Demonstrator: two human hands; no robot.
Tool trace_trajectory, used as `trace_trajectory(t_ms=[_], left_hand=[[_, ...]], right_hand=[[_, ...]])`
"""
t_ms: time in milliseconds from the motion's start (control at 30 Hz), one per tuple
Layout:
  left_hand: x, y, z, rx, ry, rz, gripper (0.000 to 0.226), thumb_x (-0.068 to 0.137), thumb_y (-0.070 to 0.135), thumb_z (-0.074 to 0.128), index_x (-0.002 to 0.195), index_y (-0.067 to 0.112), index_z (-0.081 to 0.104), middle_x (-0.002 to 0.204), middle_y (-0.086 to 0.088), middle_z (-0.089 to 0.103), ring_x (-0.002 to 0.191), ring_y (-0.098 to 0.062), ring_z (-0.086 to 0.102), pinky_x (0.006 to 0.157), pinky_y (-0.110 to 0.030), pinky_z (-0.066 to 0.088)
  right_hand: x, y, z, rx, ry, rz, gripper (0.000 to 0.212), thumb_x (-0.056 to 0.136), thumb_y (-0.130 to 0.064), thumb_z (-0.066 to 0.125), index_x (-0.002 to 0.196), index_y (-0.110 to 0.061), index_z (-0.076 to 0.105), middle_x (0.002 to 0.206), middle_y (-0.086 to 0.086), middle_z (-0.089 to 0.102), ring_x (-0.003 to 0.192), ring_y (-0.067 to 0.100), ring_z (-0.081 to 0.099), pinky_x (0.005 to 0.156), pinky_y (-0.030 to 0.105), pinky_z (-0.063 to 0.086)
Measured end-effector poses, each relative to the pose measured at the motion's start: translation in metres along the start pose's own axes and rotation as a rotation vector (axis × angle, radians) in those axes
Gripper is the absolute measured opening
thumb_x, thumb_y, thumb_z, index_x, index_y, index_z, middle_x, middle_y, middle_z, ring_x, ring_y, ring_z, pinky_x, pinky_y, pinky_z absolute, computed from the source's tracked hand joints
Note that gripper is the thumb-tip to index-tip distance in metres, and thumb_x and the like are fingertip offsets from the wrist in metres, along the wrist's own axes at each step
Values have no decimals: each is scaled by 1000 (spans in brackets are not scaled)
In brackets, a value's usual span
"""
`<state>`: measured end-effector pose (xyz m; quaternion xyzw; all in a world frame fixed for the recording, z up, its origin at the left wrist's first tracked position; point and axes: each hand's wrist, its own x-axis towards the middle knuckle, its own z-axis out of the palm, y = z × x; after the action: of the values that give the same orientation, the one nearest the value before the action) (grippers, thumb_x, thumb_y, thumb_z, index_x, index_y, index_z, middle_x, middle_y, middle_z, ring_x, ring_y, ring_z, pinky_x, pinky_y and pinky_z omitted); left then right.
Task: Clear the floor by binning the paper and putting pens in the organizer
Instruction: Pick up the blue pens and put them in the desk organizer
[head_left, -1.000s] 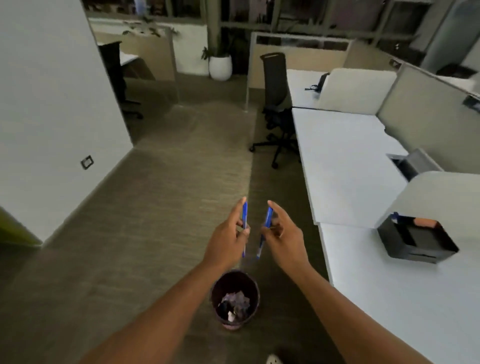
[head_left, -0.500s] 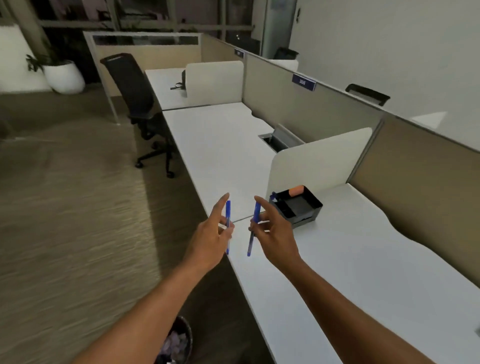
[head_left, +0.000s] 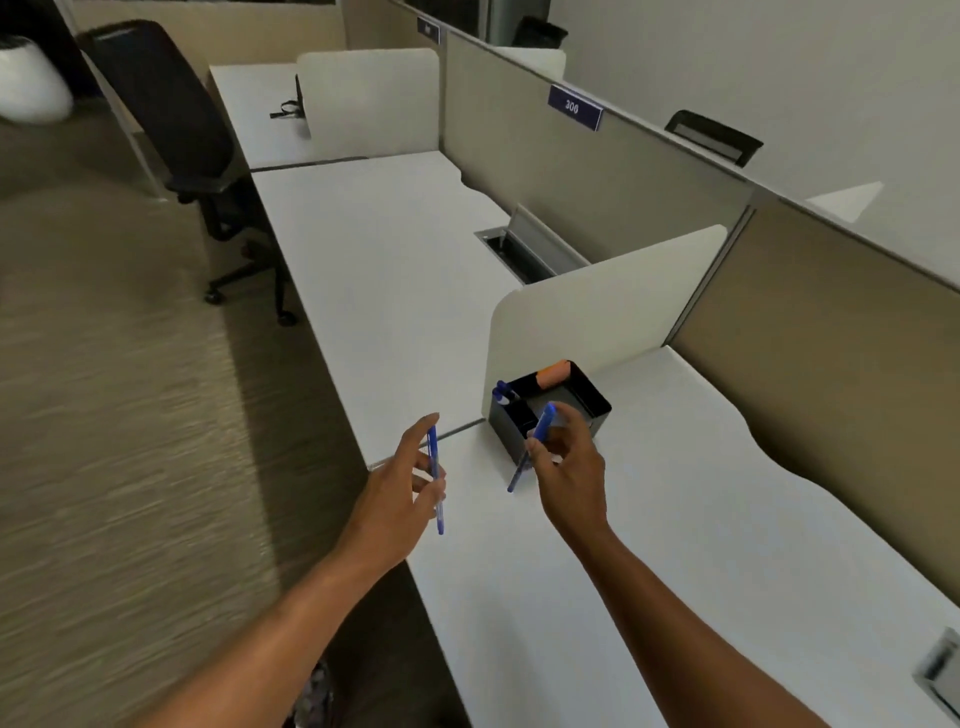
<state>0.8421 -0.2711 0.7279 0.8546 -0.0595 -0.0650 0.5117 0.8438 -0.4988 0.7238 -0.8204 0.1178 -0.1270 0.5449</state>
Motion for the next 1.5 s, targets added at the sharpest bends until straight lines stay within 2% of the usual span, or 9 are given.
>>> trace_trajectory(t_ms=[333,500,633,767,867,1000,1067,1200,1500], left_hand=[[-2,-2,4,-148,33,-116,80,95,5,70,148,54,34,109,5,64,94,-11,76,75,-29,66],[-4,1,2,-168,62,-153,76,96,3,67,149,48,35,109,0,65,94,-16,77,80,-36,66],[-6,-1,5,-187,69,-169,73,97,3,66,148,47,37,108,-3,65,95,-19,77,82,-39,66],[-6,-1,10,-175,63,-174,75,97,3,66,148,50,36,107,-2,64,94,-18,77,84,-40,65],[-4,0,12,-149,67,-159,78,96,4,67,147,53,35,106,0,64,92,-15,76,82,-36,66],[3,2,15,-102,88,-139,81,94,7,72,145,55,33,107,4,68,92,-11,75,78,-28,65],[4,3,18,-82,89,-135,81,93,10,73,142,59,32,106,7,69,91,-8,73,78,-25,64],[4,7,27,3,49,-114,78,94,22,75,147,57,30,109,14,70,93,-4,72,79,-21,62],[4,12,38,102,-35,-84,86,92,20,77,158,45,27,127,13,68,108,-6,70,95,-28,60]], right_hand=[[108,19,21,-13,45,34,24,98,-11,64,120,-19,56,105,-3,72,97,9,70,87,33,59],[125,36,33,-127,-29,58,20,101,-10,59,116,-21,54,84,3,73,75,16,72,73,32,56],[131,48,40,-271,-128,137,28,101,-12,62,128,-17,60,118,7,73,100,23,69,77,25,51],[132,60,41,-391,-214,136,32,96,-11,71,127,-14,66,123,3,74,115,22,68,85,25,47],[126,60,39,-278,-179,176,42,93,-10,75,133,-11,63,128,4,72,120,21,66,98,31,52],[92,45,39,-62,-2,83,17,95,-26,73,111,-19,69,103,-5,74,97,12,68,84,30,55],[61,38,41,19,-73,49,4,98,-36,68,100,-33,69,91,-15,71,87,5,66,75,22,54],[-2,30,45,138,-358,44,29,95,-51,65,118,-34,68,101,-16,73,93,9,71,75,24,62],[1,27,34,169,-297,30,18,92,-19,78,99,-34,72,91,-9,76,88,14,75,82,37,65]])
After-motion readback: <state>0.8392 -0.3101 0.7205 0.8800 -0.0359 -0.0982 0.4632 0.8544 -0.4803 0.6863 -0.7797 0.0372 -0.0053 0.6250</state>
